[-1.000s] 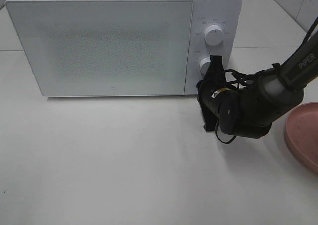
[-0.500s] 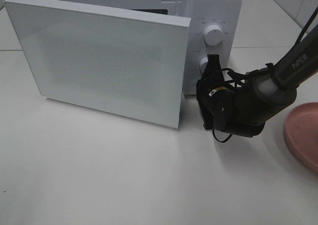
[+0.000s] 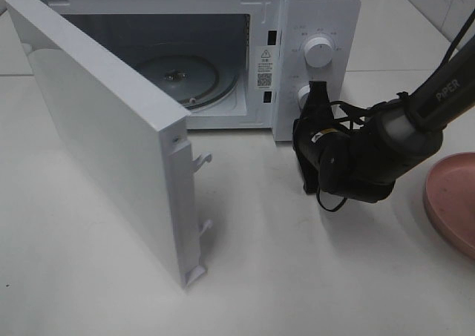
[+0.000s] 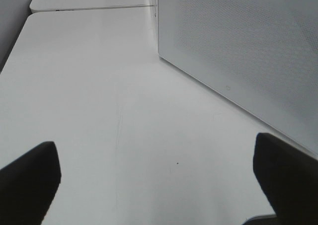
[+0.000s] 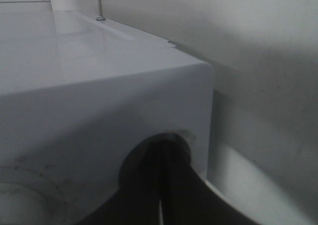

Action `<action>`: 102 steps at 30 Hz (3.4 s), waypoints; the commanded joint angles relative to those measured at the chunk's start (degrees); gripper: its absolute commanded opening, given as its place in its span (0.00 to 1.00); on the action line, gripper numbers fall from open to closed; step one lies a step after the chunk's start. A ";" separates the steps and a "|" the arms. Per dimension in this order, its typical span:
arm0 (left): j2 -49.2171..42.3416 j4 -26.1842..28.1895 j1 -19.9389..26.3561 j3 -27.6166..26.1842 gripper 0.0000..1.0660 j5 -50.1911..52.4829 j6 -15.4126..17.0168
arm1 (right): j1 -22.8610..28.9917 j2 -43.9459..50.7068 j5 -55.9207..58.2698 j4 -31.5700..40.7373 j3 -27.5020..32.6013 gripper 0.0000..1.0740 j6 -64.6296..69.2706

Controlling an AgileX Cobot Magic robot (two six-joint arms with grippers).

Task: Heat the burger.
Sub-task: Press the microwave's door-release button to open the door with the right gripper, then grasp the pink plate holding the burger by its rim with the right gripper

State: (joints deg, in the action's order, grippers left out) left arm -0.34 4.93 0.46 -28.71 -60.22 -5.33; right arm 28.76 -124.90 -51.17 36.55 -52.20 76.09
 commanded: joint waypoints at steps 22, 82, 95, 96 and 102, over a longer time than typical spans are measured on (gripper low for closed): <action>-1.38 0.46 0.06 0.23 0.92 0.80 0.23 | -1.83 7.79 7.33 -6.25 5.50 0.00 3.09; -1.38 0.46 0.06 0.23 0.92 0.80 0.29 | -2.06 48.24 95.86 -33.63 11.34 0.08 -67.67; -1.38 0.46 0.06 0.23 0.92 0.80 0.29 | -8.88 53.51 101.47 -33.23 11.34 0.20 -78.61; -1.38 0.46 0.06 0.23 0.92 0.80 0.29 | -8.88 53.51 101.47 -33.23 11.34 0.20 -78.61; -1.38 0.46 0.06 0.23 0.92 0.80 0.29 | -13.87 53.51 101.59 -33.29 11.34 0.36 -80.90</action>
State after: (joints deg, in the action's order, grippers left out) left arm -0.34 4.93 0.46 -28.71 -60.22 -5.33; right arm 15.13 -71.79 50.19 3.50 -41.08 -3.90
